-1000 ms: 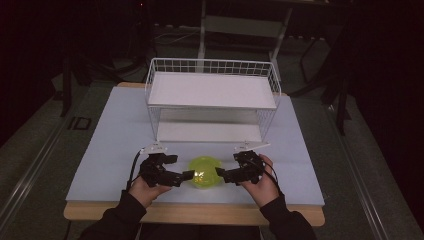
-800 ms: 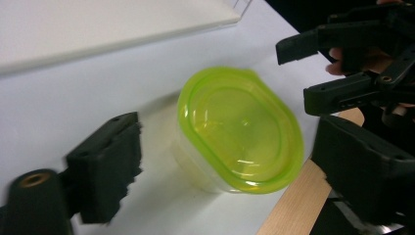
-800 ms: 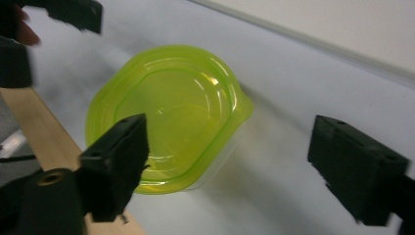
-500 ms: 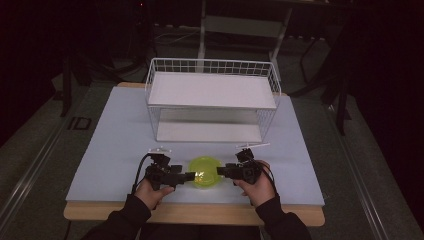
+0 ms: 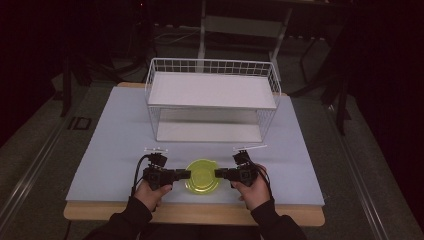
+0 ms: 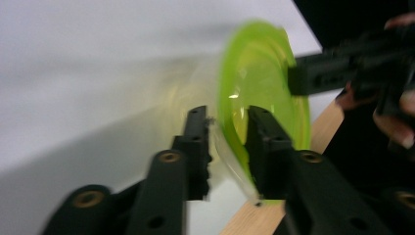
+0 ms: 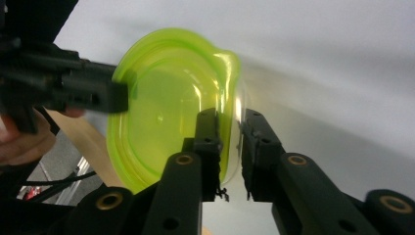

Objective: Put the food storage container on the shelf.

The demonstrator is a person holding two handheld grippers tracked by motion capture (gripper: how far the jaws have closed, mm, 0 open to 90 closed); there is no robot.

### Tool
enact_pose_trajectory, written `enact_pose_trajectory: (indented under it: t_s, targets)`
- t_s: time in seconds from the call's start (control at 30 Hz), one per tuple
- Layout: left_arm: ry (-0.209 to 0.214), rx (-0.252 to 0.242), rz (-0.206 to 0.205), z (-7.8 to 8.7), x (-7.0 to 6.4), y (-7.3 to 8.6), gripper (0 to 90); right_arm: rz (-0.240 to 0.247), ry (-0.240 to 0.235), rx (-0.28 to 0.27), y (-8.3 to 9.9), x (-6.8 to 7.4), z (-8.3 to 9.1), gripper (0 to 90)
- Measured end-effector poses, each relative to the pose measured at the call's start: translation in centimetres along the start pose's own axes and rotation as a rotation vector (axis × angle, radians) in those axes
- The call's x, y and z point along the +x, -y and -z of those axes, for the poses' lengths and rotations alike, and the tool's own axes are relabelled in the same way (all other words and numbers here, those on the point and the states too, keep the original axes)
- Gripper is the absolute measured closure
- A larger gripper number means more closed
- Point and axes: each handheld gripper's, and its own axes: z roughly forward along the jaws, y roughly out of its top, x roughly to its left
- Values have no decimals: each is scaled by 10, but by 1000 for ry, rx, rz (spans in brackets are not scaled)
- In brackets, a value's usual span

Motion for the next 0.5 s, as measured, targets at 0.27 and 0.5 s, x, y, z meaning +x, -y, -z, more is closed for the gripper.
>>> enact_pose_trajectory:
  t_s: [0.27, 0.5]
  targets:
    - [-24, 28, -6, 2, -4, 1, 812, 56, 32, -9, 0, 10, 2, 798]
    - [-22, 31, 0, 6, -9, -3, 823, 77, 40, -8, -1, 12, 5, 798]
